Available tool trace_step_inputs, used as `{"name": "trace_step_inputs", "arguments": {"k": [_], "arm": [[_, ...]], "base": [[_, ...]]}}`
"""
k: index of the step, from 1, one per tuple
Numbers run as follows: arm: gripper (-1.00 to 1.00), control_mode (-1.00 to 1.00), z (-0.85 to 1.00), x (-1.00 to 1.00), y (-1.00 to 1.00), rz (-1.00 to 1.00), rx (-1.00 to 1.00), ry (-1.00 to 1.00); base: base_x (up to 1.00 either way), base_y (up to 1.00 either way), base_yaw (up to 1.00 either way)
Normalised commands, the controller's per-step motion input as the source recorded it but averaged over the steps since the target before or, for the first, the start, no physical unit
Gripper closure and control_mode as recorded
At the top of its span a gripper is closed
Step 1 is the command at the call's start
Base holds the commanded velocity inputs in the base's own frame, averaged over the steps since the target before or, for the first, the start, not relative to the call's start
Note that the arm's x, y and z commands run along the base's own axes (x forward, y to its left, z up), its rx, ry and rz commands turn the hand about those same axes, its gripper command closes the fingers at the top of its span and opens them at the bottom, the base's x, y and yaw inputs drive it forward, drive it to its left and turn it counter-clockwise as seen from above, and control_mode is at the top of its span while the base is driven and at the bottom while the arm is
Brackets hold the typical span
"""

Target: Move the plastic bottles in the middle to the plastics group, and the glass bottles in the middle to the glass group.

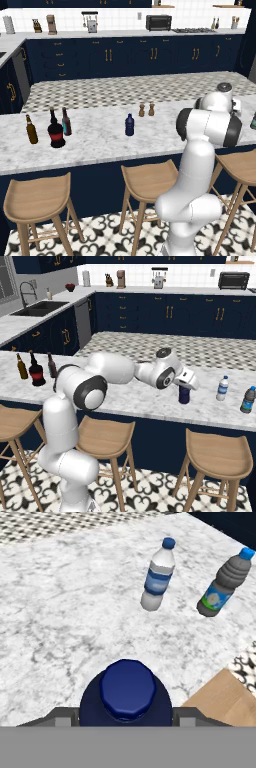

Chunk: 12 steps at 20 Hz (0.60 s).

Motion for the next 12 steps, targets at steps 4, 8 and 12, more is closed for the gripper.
{"name": "trace_step_inputs", "arguments": {"k": [4,8,12], "arm": [[1.0,-1.0,0.0,0.0,-0.48,-0.06,0.04,-0.05],[1.0,-1.0,0.06,0.0,-0.58,-0.12,0.03,-0.01],[1.0,-1.0,0.16,0.0,-0.48,-0.15,0.01,0.0]], "base": [[0.0,0.0,0.0],[0.0,0.0,0.0],[0.0,0.0,0.0]]}}
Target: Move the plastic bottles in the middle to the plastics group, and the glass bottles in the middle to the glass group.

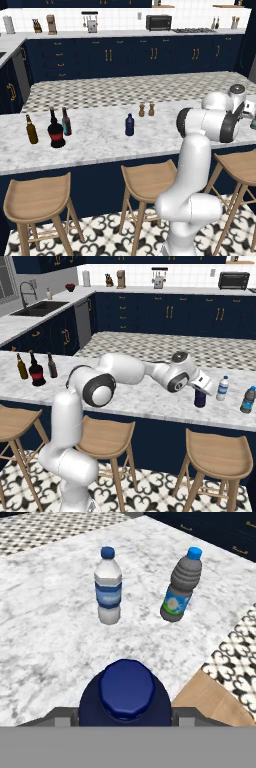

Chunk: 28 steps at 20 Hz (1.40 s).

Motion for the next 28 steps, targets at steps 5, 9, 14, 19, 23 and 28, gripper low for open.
{"name": "trace_step_inputs", "arguments": {"k": [5,9,14,19,23,28], "arm": [[1.0,-1.0,0.0,0.0,-0.17,-0.13,0.0,0.0],[1.0,-1.0,-0.31,-0.01,0.0,-0.1,0.0,0.0],[1.0,-1.0,-0.26,0.0,0.0,-0.09,0.0,0.0],[1.0,-1.0,-0.01,0.0,-0.04,-0.09,0.0,0.0],[1.0,-1.0,0.0,0.15,-0.1,-0.08,0.07,0.0],[1.0,-1.0,0.03,0.25,-0.2,-0.07,0.07,0.0]], "base": [[0.0,0.0,0.0],[0.0,0.0,0.0],[0.0,0.0,0.0],[0.0,0.0,0.0],[0.0,0.0,0.0],[0.0,0.0,0.0]]}}
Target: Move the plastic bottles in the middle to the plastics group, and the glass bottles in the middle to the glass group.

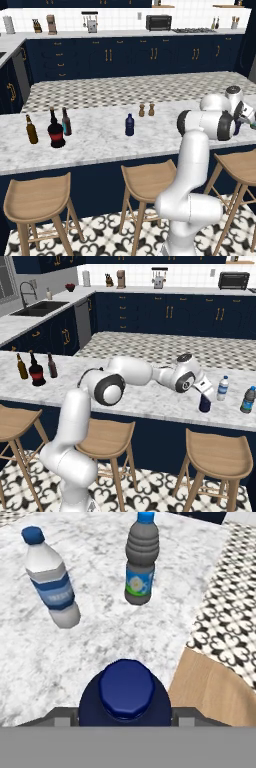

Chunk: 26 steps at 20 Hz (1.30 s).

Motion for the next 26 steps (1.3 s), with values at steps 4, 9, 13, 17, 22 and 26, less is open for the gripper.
{"name": "trace_step_inputs", "arguments": {"k": [4,9,13,17,22,26], "arm": [[1.0,-1.0,0.0,0.31,-0.22,-0.05,0.07,0.0],[1.0,-1.0,-0.38,0.08,-0.06,0.0,0.02,0.0],[1.0,-1.0,-0.55,0.01,0.0,0.0,0.0,0.0],[1.0,-1.0,-0.18,0.0,0.03,0.0,-0.02,0.0],[1.0,-1.0,0.0,0.12,0.06,0.0,-0.01,0.0],[1.0,-1.0,0.0,0.34,0.14,0.0,0.0,-0.03]], "base": [[0.0,0.0,0.0],[0.0,0.0,0.0],[0.0,0.0,0.0],[0.0,0.0,0.0],[0.0,0.0,0.0],[0.0,0.0,0.0]]}}
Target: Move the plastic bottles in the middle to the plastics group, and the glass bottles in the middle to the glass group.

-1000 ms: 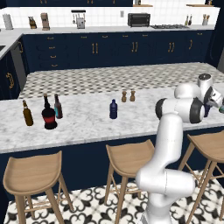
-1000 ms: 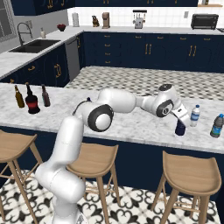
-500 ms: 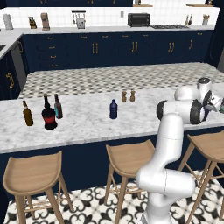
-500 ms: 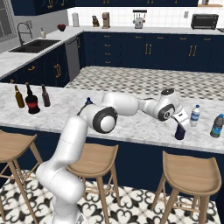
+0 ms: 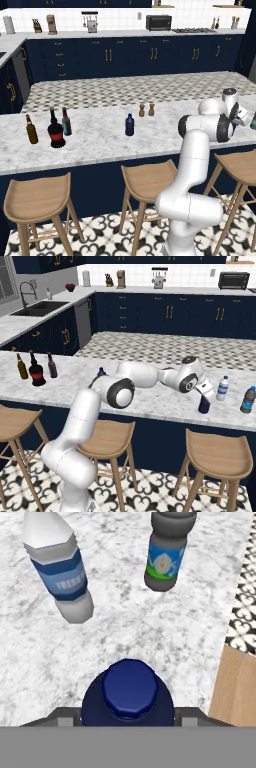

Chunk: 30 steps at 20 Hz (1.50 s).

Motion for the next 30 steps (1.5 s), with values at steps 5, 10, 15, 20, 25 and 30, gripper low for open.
{"name": "trace_step_inputs", "arguments": {"k": [5,10,15,20,25,30], "arm": [[1.0,-1.0,0.0,0.46,0.03,0.02,0.0,-0.02],[1.0,-1.0,0.02,0.23,-0.08,0.05,0.0,0.0],[1.0,-1.0,0.0,0.03,-0.24,0.06,0.0,0.0],[1.0,-1.0,-0.17,0.0,-0.15,0.04,-0.01,0.0],[1.0,-1.0,-0.47,0.0,0.02,0.01,-0.04,0.0],[1.0,-1.0,-0.07,0.0,0.0,0.0,-0.01,0.0]], "base": [[0.0,0.0,0.0],[0.0,0.0,0.0],[0.0,0.0,0.0],[0.0,0.0,0.0],[0.0,0.0,0.0],[0.0,0.0,0.0]]}}
